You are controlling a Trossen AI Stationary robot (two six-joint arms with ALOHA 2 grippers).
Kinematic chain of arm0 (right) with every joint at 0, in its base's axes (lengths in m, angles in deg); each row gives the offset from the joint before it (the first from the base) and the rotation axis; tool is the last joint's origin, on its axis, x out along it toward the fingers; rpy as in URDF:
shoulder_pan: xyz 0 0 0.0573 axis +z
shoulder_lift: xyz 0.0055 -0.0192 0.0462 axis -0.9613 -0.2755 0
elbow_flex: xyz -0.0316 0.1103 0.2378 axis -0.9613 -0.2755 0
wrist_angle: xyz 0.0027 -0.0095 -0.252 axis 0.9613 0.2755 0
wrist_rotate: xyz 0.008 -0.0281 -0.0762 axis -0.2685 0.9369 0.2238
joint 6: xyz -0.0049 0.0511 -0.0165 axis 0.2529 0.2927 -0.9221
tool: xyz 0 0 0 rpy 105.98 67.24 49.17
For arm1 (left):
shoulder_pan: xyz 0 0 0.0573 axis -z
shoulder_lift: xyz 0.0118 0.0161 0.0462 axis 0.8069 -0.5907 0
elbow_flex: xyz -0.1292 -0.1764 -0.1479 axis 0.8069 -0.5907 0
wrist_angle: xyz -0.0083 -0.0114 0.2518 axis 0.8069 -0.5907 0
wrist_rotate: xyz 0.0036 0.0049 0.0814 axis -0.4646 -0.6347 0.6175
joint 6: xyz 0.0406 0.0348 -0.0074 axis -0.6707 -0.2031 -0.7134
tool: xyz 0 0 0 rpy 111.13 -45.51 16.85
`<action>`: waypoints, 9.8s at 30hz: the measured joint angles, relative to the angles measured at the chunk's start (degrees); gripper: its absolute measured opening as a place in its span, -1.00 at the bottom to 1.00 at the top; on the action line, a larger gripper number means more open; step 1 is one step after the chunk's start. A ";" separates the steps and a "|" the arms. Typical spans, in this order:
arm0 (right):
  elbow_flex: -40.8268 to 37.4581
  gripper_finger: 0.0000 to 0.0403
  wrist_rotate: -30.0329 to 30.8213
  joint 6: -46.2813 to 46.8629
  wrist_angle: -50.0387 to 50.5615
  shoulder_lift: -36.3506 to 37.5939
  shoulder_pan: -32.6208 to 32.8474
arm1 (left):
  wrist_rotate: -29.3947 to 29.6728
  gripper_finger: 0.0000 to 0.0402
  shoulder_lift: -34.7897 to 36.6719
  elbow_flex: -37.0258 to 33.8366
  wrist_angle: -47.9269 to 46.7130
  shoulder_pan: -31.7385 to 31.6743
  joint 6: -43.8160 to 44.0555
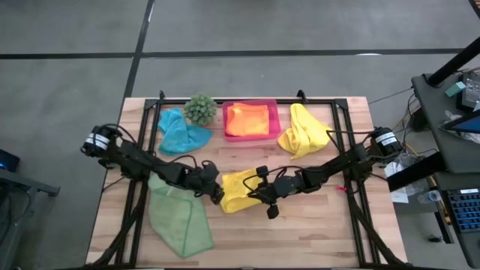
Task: Fold microfiber towels
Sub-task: Fold the bottom yellow microfiber towel
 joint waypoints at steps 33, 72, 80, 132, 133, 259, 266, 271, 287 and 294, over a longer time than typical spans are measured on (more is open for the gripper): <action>0.29 -0.96 -0.03 1.50 0.12 -0.20 -0.36 | -3.26 -1.00 -1.02 4.62 5.39 -0.06 -11.95; 9.38 0.00 -0.02 -3.71 6.33 -4.04 -4.76 | -3.26 -1.00 3.43 7.89 6.00 0.47 -29.03; 9.33 -0.16 -1.76 -4.77 6.33 -4.04 -4.76 | -3.26 -1.00 3.43 7.99 9.04 0.94 -33.48; 21.59 -0.62 -3.02 -4.96 20.95 -14.71 -10.60 | 7.55 -0.43 11.43 7.46 -2.74 1.61 -31.39; 21.59 -0.56 -3.02 -4.98 21.00 -14.52 -10.62 | 8.03 -0.43 11.35 7.45 -2.51 1.65 -31.39; -4.57 -0.84 0.19 19.18 21.18 8.79 -3.39 | -0.35 -0.43 -3.47 10.36 -0.99 3.83 -13.62; -4.57 -0.44 -1.53 22.32 20.86 7.95 0.22 | -3.21 -0.35 -3.66 11.80 -0.03 5.67 -16.92; -4.57 -0.18 -1.53 23.39 20.69 6.34 1.18 | -1.71 -0.08 -3.87 11.48 0.07 7.51 -18.21; -4.70 -0.49 0.13 23.41 18.31 1.77 1.40 | 4.59 0.10 -13.61 12.42 2.32 9.08 -22.43; -4.70 -0.93 0.11 22.86 18.11 1.62 1.40 | 4.63 -0.09 -13.43 12.42 0.83 9.08 -22.86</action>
